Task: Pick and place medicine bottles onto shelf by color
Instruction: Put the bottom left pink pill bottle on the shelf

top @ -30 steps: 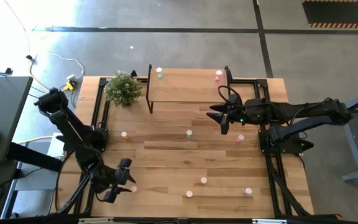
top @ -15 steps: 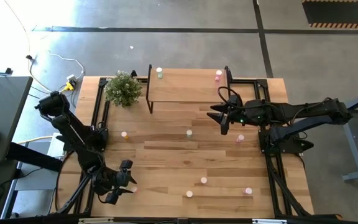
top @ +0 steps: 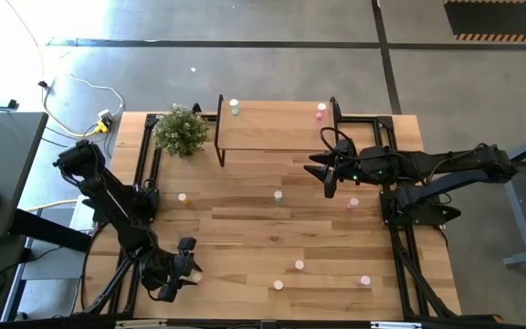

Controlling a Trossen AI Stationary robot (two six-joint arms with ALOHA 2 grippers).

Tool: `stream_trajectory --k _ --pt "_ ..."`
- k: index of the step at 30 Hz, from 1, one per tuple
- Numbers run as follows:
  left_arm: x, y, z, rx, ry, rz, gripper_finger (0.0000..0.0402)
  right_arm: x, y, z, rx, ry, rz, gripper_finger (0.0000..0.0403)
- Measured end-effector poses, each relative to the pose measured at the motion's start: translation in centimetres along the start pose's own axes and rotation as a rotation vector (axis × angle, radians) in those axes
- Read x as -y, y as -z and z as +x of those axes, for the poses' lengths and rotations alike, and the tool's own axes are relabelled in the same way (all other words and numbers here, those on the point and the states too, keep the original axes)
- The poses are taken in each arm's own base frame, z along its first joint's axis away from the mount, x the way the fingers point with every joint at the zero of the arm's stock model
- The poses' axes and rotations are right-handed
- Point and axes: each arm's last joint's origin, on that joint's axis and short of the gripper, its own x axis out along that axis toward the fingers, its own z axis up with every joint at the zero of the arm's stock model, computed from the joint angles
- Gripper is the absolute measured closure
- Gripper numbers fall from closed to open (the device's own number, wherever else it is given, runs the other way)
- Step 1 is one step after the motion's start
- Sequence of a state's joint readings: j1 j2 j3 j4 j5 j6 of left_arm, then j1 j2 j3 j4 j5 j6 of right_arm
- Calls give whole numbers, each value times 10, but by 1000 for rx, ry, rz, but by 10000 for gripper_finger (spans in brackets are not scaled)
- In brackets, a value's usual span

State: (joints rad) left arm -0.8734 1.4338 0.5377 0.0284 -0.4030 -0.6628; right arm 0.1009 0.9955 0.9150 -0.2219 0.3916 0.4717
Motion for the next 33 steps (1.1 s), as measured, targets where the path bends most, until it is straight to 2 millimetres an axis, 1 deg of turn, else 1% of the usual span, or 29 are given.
stream_trajectory --k 11,21,25,30,33 --pt "0 0 0 8 -11 -16 224 0 0 0 0 0 0 217" --pt "-1 0 0 14 -18 -16 274 0 0 0 0 0 0 217" --pt "-1 0 0 14 -19 -16 287 0 0 0 -1 0 0 217" --pt "-1 -1 0 17 -20 -19 286 0 0 0 -1 0 1 217" --pt "-3 -6 1 38 -14 -31 281 0 0 0 -1 0 2 217"
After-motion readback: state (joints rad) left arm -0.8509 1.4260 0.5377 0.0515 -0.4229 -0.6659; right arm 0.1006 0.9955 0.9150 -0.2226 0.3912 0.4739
